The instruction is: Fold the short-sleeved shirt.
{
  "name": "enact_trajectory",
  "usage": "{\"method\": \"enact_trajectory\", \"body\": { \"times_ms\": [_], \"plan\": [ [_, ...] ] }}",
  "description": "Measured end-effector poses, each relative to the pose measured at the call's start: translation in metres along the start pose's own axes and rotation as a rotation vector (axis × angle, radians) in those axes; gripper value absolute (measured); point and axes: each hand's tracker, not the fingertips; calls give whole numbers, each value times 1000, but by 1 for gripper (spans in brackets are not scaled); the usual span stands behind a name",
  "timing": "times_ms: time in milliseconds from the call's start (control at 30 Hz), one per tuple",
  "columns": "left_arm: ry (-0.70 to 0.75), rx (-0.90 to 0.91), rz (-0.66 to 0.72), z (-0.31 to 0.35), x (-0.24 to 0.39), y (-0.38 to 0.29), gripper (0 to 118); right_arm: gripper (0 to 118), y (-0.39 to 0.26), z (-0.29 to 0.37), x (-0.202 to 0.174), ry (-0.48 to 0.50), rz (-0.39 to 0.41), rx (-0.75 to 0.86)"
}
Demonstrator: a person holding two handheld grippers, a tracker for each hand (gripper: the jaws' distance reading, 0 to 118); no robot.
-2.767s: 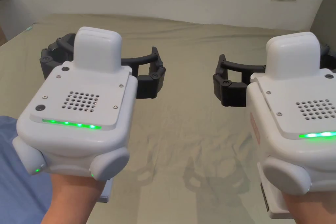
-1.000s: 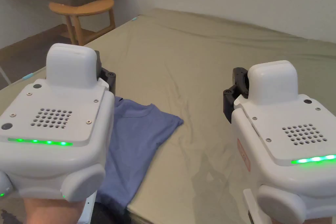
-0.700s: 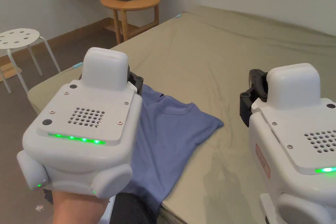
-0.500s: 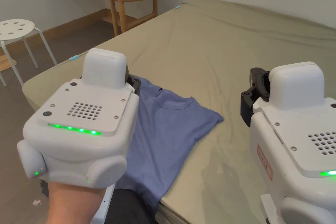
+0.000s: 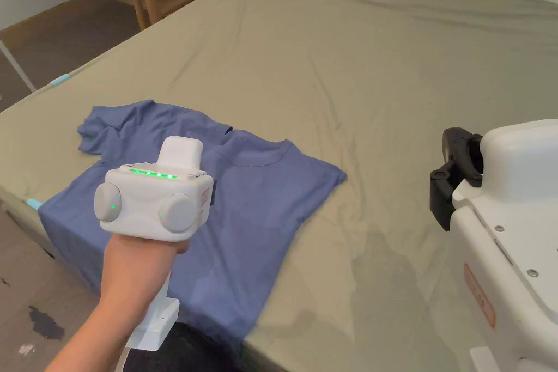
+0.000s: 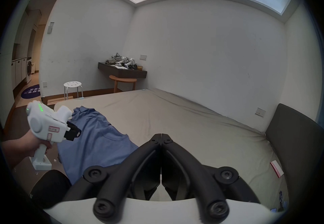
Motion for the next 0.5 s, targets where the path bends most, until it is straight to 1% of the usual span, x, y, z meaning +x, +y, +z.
{"method": "enact_trajectory", "body": {
  "times_ms": [100, 167, 200, 233, 267, 300, 367, 400, 500],
  "plan": [
    [-21, -73, 50, -41, -8, -1, 0, 1, -5, -10, 8, -18, -2, -27],
    [-2, -85, 42, -58, -9, -1, 0, 1, -9, -15, 11, -34, -2, -41],
    [-1, -95, 40, -67, -10, 0, 9, 1, -10, -17, 13, -38, -5, -50],
    [2, -100, 36, -71, -10, 0, 40, 1, -12, -19, 15, -40, -8, -56],
    [4, -101, 36, -73, -8, 2, 96, 1, -14, -22, 16, -43, -11, -65],
    [10, -117, 41, -78, -7, 2, 118, 1, -16, -24, 17, -45, -14, -74],
    [-11, -155, 47, -88, -8, 1, 115, 1, -19, -28, 18, -47, -15, -86],
    [5, -103, 62, -88, -11, 4, 112, 1, -21, -30, 18, -48, -15, -92],
    [24, -153, 48, -103, -11, 0, 116, 1, -24, -33, 18, -48, -14, -105]
  ]
}}
